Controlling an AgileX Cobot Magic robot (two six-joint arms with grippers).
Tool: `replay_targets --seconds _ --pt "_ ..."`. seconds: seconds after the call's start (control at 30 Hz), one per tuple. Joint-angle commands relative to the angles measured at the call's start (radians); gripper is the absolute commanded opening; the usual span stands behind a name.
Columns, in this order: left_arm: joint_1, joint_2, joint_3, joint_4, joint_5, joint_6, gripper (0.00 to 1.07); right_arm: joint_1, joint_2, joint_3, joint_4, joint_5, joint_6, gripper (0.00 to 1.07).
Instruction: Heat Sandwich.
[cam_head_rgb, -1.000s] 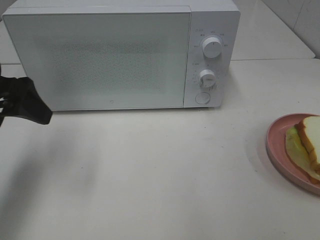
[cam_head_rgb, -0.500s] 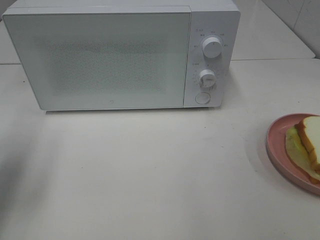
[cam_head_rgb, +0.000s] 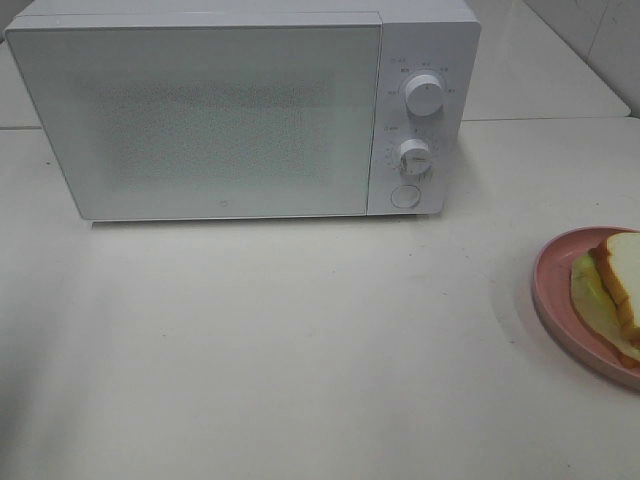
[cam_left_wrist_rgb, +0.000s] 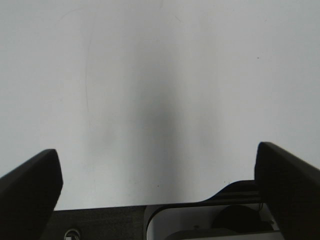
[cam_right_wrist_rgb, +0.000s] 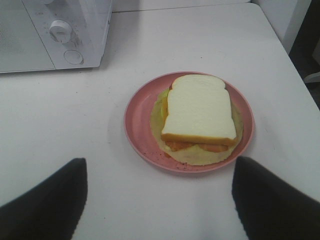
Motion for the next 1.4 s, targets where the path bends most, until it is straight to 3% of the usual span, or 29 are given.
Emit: replay_targets --seconds 0.03,0.23,0.57,0.97,1.17,1.4 --pt "0.003 -0.095 0.020 0.007 0.047 -0.014 1.02 -0.006 -0.025 0.001 0.003 0.000 -0.012 0.76" --pt "0.003 -0.240 0.099 0.005 0.070 -0.066 1.02 -0.006 -0.025 0.001 0.003 0.000 -0.012 0.76" --pt "0.003 -0.448 0.158 0.028 0.054 -0.069 1.02 -0.006 -0.025 0.001 0.003 0.000 -0.011 0.76" --pt "0.003 -0.675 0.159 0.057 0.054 -0.070 1.02 -0.006 -0.025 0.001 0.003 0.000 -0.011 0.76" --pt "0.003 -0.897 0.159 0.062 0.054 -0.070 1.02 -0.006 -0.025 0.001 0.003 0.000 -0.011 0.76" --pt "0.003 -0.891 0.159 0.062 0.055 -0.076 1.02 -0.006 -0.022 0.001 0.003 0.000 -0.011 0.76"
